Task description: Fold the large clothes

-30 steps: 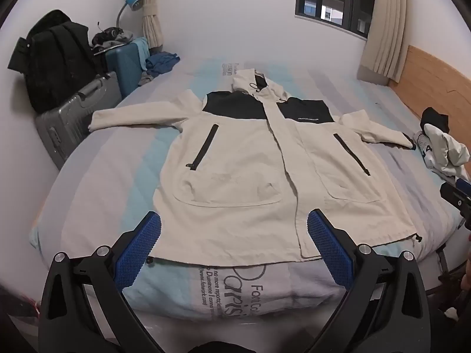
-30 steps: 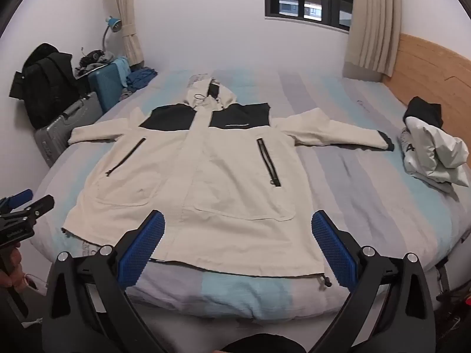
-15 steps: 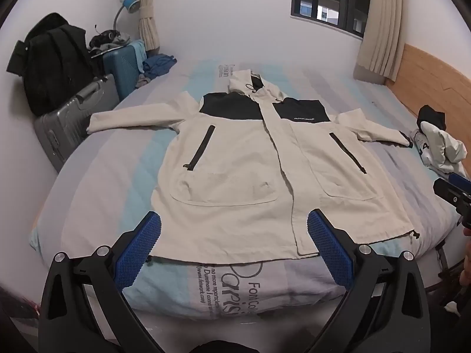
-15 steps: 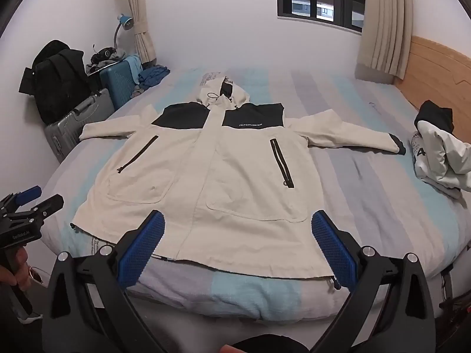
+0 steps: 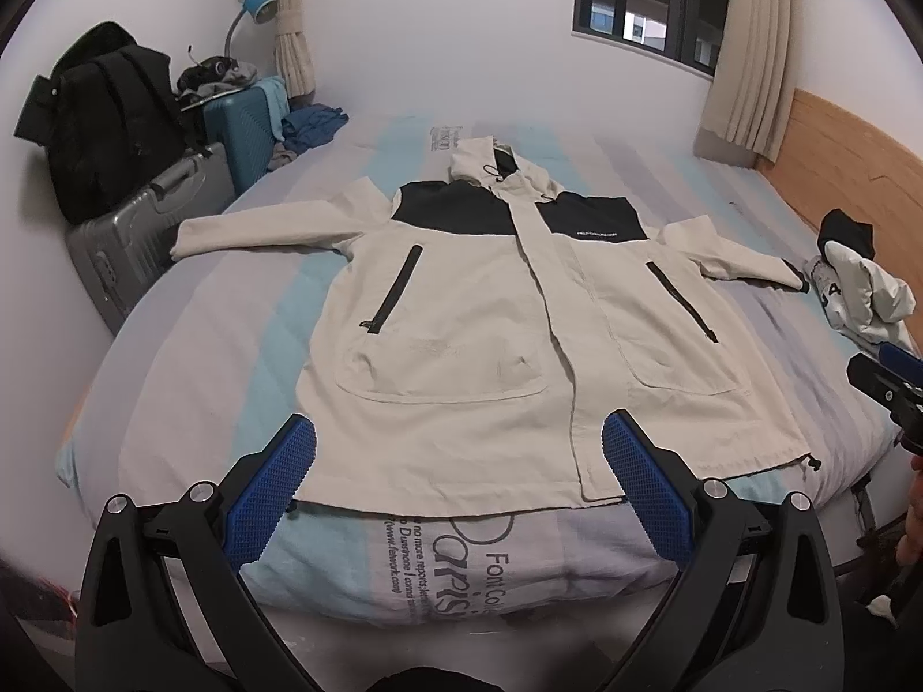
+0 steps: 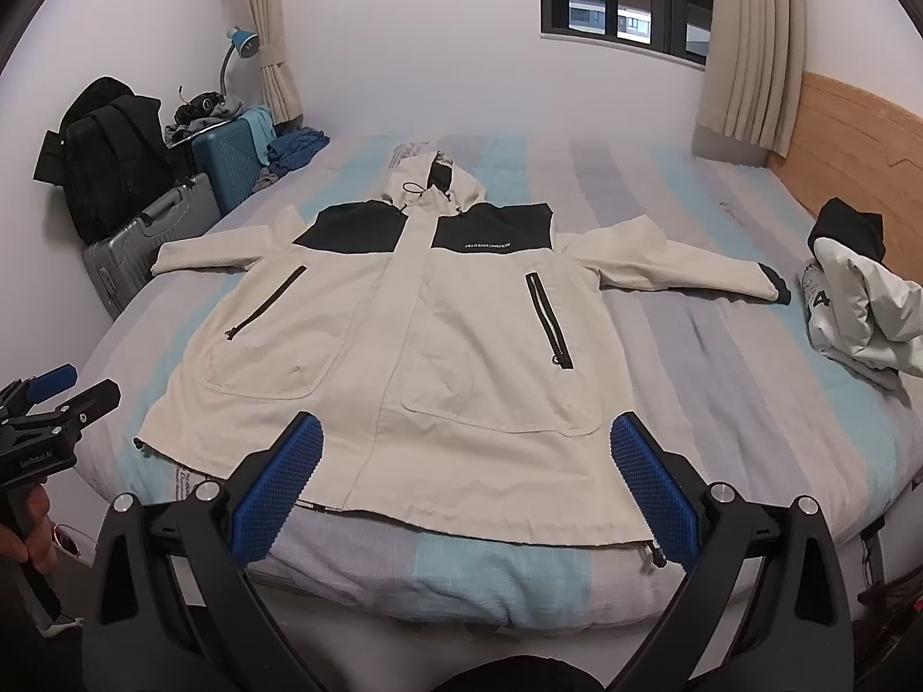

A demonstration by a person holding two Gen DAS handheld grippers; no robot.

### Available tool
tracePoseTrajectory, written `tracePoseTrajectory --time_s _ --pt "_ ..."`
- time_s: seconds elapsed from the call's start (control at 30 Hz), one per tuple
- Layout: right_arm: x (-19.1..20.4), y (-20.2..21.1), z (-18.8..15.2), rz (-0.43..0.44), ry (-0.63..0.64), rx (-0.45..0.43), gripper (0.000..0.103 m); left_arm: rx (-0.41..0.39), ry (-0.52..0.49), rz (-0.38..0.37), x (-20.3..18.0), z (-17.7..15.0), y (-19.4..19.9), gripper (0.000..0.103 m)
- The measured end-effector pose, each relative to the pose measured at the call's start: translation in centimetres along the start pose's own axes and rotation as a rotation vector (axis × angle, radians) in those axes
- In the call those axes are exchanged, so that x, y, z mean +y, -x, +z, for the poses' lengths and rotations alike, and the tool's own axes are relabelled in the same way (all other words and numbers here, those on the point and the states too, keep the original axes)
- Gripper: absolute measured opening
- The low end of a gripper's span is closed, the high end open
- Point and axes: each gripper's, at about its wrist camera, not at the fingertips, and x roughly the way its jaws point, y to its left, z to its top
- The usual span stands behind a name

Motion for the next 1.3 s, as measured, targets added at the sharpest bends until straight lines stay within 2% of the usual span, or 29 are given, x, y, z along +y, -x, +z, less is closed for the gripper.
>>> tracePoseTrajectory --time_s 0.27,1.3 --pt "0.15 -0.01 -0.07 -0.022 0.009 -0.002 0.096 -0.002 0.032 -0.002 0.36 -0.32 0.06 0.097" --pt "0.48 0.35 0.24 -0.032 0.031 0.006 0.096 0.002 0.026 -0.007 0.22 -0.19 0.36 0.097"
